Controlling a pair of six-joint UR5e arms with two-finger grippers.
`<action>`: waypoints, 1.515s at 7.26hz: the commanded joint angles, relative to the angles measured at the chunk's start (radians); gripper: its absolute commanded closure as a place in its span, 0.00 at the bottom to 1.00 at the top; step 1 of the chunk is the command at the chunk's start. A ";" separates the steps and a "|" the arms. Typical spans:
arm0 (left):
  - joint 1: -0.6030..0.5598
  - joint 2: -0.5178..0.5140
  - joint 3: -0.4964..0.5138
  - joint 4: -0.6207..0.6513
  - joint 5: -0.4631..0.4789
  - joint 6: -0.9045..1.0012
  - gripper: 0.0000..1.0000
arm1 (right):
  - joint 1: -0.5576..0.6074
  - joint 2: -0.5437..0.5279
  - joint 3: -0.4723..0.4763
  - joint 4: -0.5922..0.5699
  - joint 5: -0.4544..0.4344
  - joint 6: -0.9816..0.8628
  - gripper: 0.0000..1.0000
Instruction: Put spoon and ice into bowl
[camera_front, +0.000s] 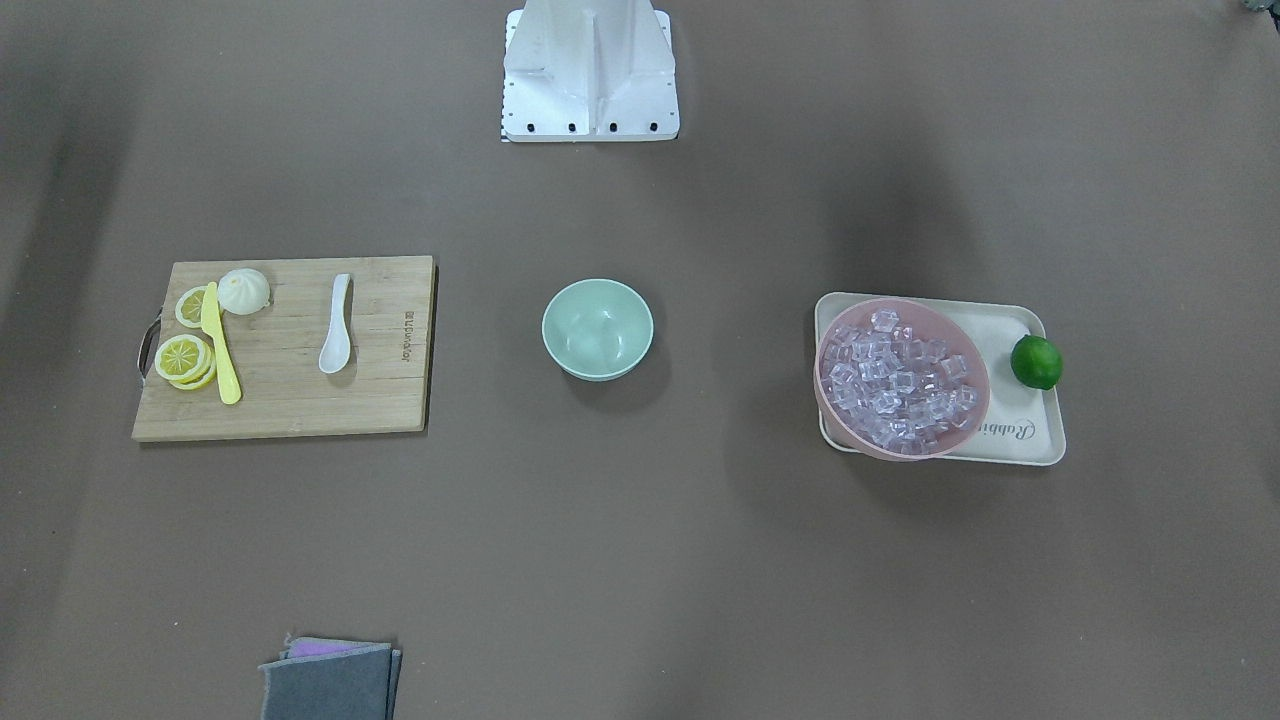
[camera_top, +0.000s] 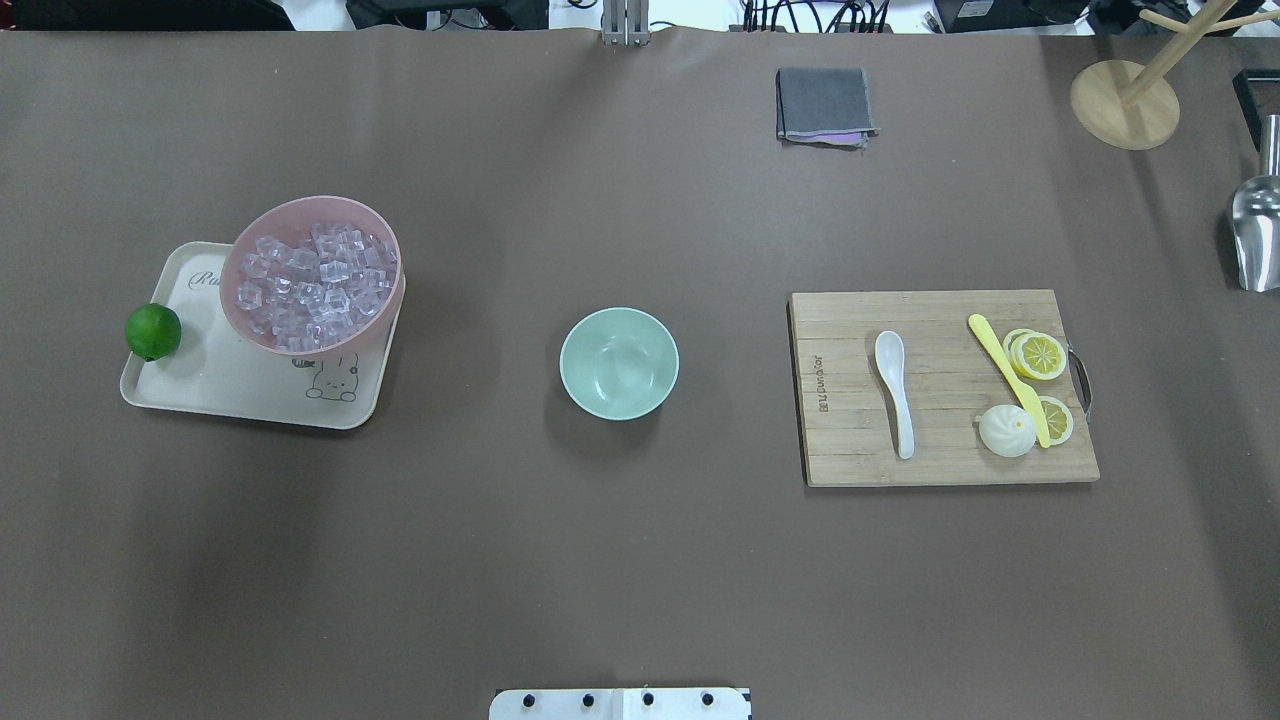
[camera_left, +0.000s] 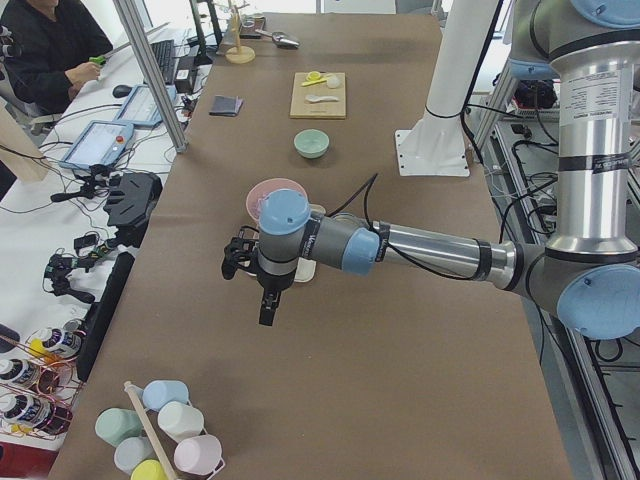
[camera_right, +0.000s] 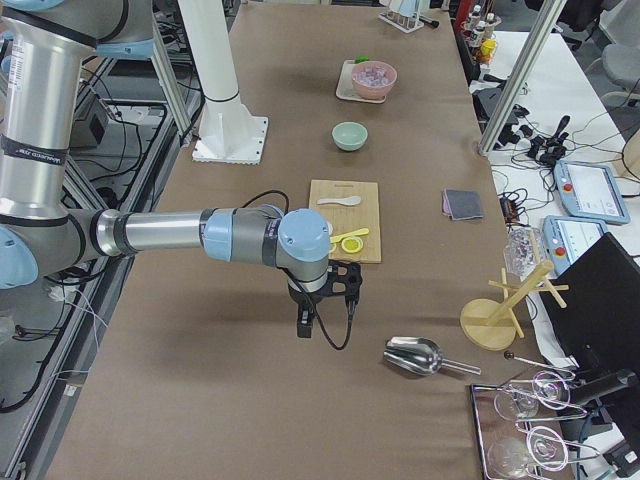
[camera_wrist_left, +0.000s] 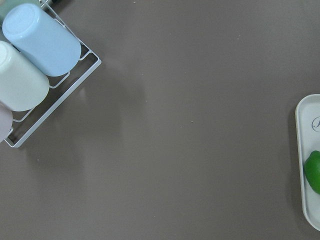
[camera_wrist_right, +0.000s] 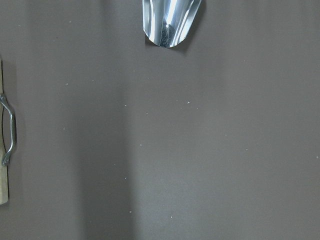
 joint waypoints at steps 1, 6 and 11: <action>-0.002 0.018 0.019 -0.017 -0.009 0.000 0.02 | -0.001 0.001 -0.011 0.003 -0.002 -0.001 0.00; -0.006 0.020 0.019 -0.018 -0.009 0.003 0.02 | -0.001 0.007 -0.016 0.009 0.004 0.002 0.00; -0.006 -0.001 0.016 -0.007 -0.012 -0.002 0.02 | -0.001 0.006 -0.017 0.008 0.008 0.004 0.00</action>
